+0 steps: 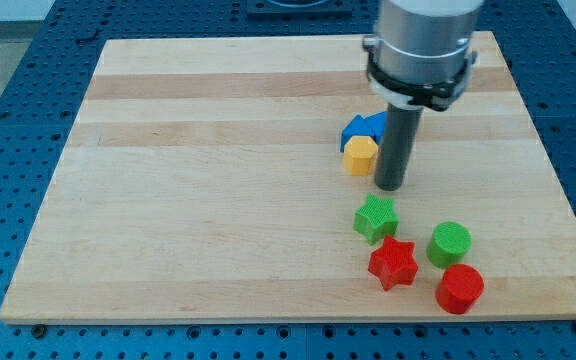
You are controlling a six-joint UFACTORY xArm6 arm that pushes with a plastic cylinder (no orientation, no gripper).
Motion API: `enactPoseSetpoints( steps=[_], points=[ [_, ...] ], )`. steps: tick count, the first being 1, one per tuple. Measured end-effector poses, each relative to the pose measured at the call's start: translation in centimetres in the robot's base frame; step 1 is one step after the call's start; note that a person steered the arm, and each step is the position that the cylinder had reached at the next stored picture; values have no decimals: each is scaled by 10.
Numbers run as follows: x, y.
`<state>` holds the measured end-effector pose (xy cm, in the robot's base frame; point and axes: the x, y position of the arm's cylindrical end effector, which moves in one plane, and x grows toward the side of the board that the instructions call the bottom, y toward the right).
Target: Nudge the yellow heart up a bit
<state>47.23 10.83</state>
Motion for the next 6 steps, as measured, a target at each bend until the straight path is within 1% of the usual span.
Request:
enactPoseSetpoints(
  steps=[2, 3, 5, 6],
  points=[
    [8, 41],
    [-1, 49],
    [-55, 54],
    [-71, 50]
  ],
)
